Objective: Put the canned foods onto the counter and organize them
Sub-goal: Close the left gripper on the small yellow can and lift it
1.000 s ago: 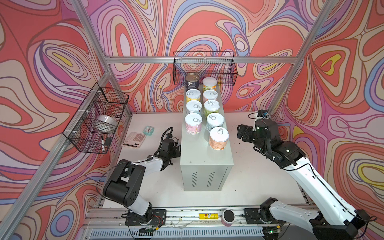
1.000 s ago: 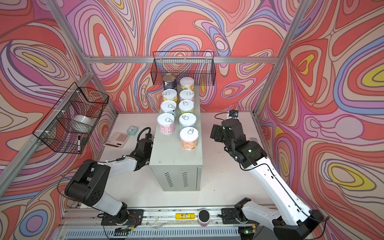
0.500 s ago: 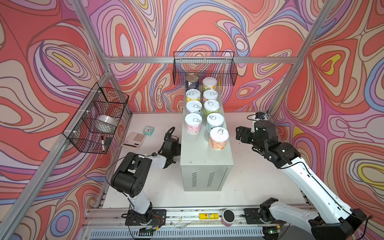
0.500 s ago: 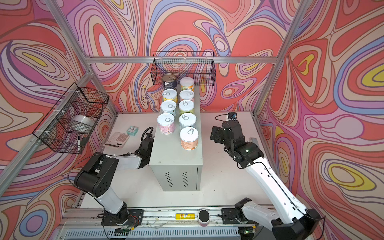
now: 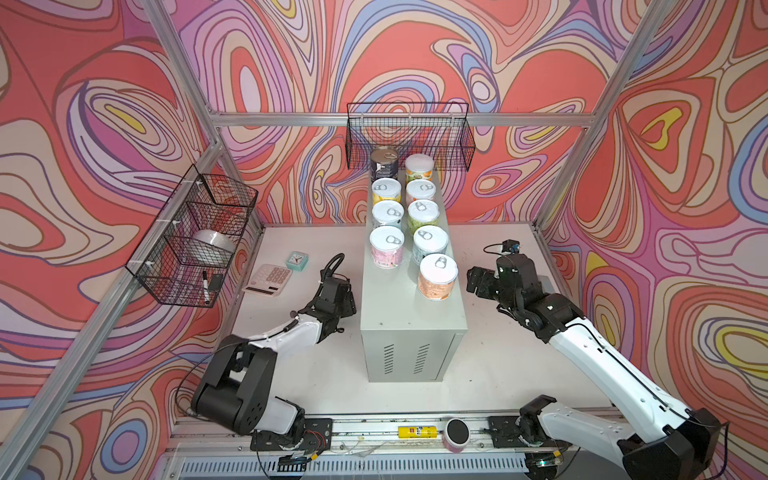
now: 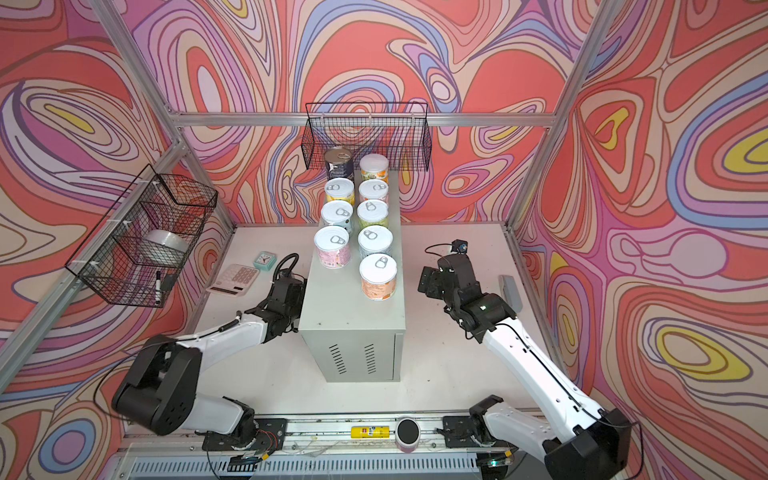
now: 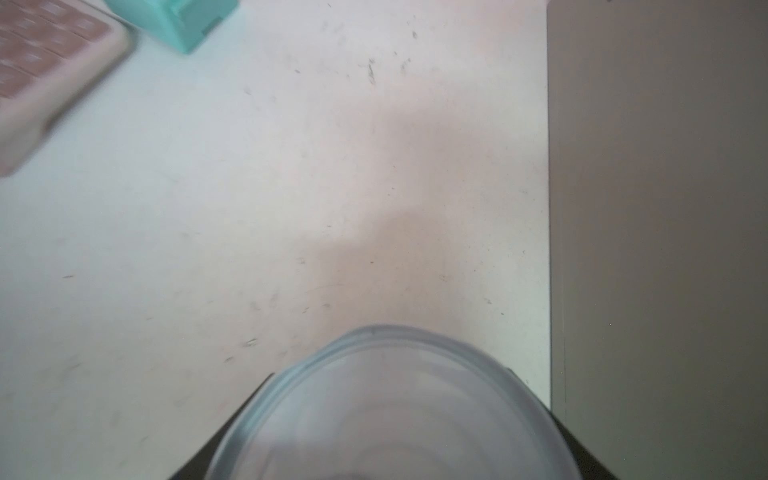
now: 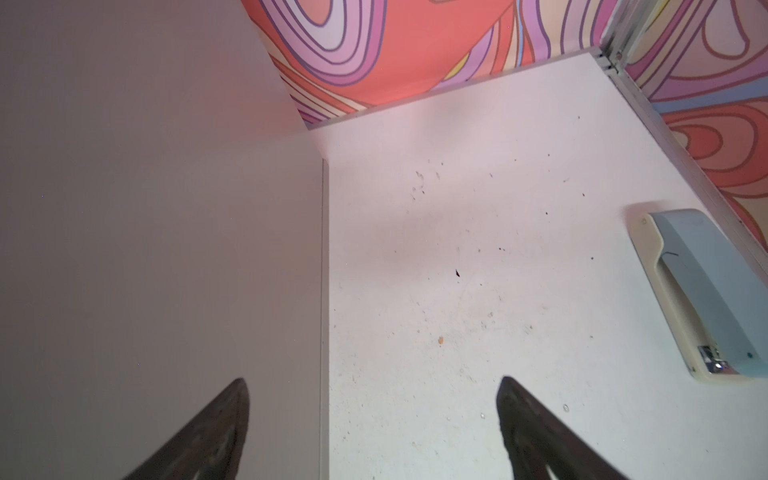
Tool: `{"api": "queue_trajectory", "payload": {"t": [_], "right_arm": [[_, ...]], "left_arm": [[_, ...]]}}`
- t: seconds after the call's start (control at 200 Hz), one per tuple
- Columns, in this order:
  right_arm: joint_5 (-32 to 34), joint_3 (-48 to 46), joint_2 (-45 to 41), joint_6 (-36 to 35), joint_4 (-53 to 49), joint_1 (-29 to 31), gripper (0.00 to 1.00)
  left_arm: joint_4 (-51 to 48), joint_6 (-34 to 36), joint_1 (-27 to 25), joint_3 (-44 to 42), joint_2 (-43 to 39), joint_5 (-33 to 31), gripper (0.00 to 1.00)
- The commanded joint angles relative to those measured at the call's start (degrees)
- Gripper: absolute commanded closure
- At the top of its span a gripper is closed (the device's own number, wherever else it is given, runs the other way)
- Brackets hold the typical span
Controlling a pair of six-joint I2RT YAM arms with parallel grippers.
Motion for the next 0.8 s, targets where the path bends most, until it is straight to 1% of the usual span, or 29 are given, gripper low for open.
{"api": "queue_trajectory", "payload": {"t": [0.0, 0.04, 0.13, 0.22, 0.32, 0.571, 0.666, 0.791], "right_arm": [[0.72, -2.46, -0.83, 1.48, 2.85, -1.12, 0.04], [-0.09, -3.42, -1.01, 1.58, 3.55, -1.73, 0.04], [-2.41, -5.59, -1.54, 1.87, 5.12, -3.8, 0.04], [-4.76, -7.55, -1.97, 2.13, 6.82, -5.94, 0.04], [-5.76, -8.64, -2.25, 1.87, 7.75, -7.14, 0.04], [-6.91, -8.5, -3.65, 1.78, 7.41, -7.77, 0.04], [-7.06, -8.68, -4.09, 1.87, 7.86, -7.82, 0.04], [-7.39, -8.8, -3.58, 2.04, 8.56, -7.77, 0.04]], "left_arm": [[-10.7, -1.94, -0.08, 3.41, -9.24, -6.57, 1.0], [-12.48, -2.08, -0.04, 4.09, -12.68, -6.64, 1.0], [-20.35, -2.19, -0.07, 7.8, -17.99, -6.71, 1.0], [-27.85, -1.02, -0.41, 13.27, -21.5, -8.06, 1.0], [-34.31, 0.29, -0.88, 19.42, -24.31, -9.49, 1.0], [-47.01, 5.55, -1.23, 36.64, -23.75, -7.48, 1.0], [-52.06, 7.49, -1.35, 43.37, -22.55, -4.56, 1.0], [-56.21, 8.05, -1.87, 49.24, -22.27, -0.19, 1.0]]}}
